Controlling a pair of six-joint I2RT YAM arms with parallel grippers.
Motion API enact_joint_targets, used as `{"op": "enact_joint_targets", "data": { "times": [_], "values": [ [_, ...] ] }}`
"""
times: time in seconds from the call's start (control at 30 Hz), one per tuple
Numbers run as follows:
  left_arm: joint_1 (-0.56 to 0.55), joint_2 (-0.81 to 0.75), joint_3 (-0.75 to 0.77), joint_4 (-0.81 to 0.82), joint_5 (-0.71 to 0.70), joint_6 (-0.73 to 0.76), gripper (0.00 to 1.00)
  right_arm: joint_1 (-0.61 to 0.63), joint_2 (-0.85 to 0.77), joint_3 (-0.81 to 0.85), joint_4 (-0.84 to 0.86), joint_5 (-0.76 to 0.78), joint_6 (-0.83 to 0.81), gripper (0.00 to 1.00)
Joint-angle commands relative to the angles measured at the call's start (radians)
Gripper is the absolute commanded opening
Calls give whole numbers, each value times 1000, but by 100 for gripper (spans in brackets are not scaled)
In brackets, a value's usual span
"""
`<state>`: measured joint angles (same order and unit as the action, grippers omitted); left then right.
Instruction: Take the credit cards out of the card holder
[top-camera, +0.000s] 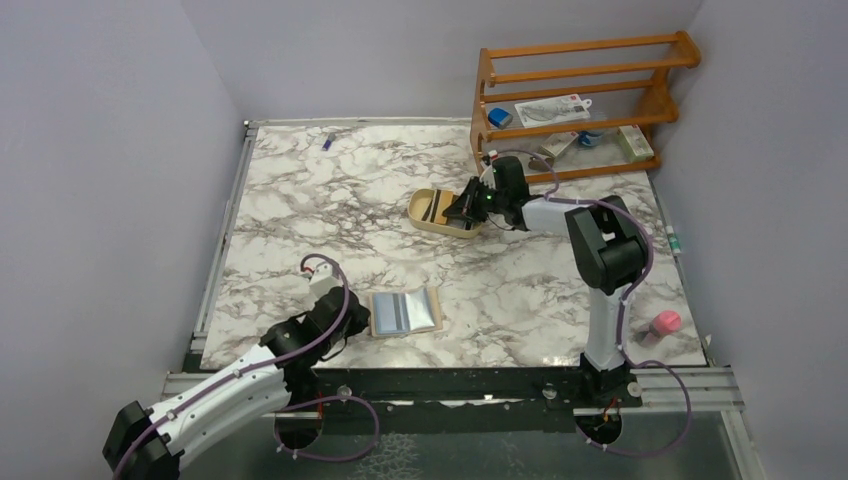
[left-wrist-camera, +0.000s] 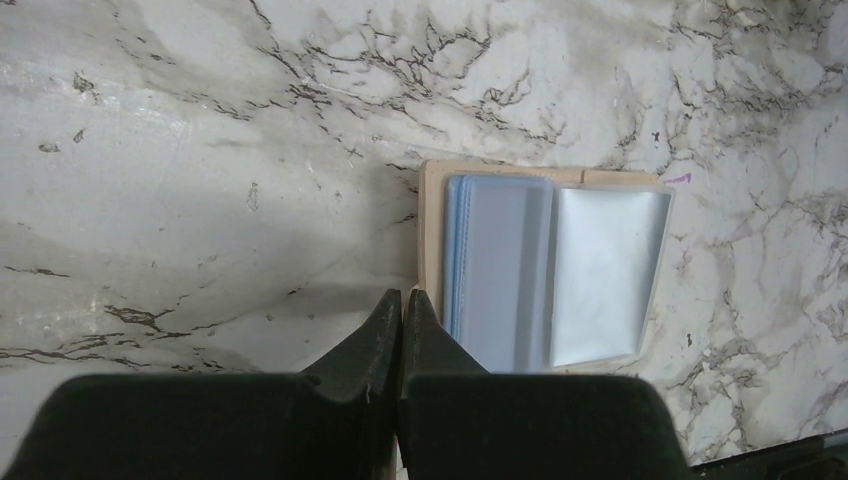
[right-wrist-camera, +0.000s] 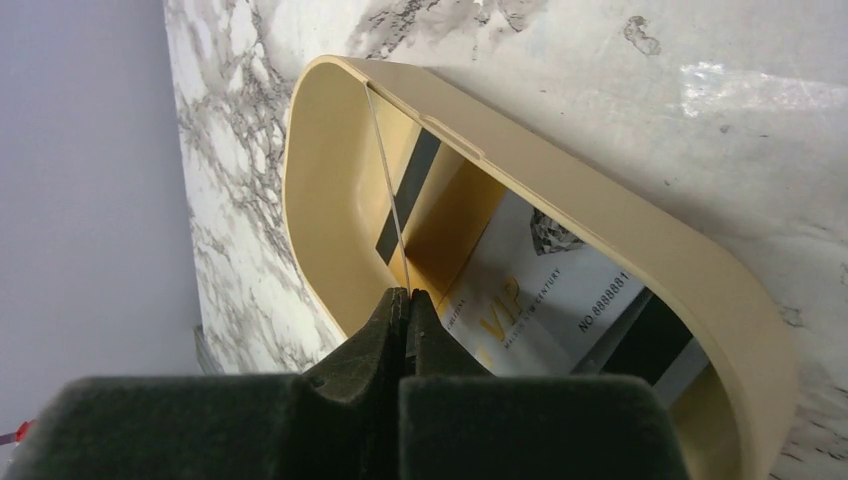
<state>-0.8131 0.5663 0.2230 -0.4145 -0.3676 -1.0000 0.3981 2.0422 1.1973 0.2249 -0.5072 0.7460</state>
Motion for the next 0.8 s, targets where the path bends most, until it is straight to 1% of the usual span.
{"op": "enact_joint_targets", "data": {
  "times": [0.0,0.23,0.4,0.43,0.53,0.6,0.77],
  "values": [
    [0,25,47,-7,-2,20,0,-2,34,38,53,-60,15,1],
    [0,50,83,-9,2,35,0,-2,55,64,37,-90,18,1],
    [0,58,148,-42,-4,46,0,0,55,81,8,-111,19,1],
    [0,60,165,-56,-11,47,0,-1,54,81,5,-118,17,3],
    [0,59,213,-95,-38,67,0,-1,55,84,-10,-134,16,15],
    [0,62,241,-122,-55,76,0,-1,55,86,-23,-139,14,21],
    [0,84,278,-147,-69,94,0,0,66,112,-67,-145,2,34]
  ]
}}
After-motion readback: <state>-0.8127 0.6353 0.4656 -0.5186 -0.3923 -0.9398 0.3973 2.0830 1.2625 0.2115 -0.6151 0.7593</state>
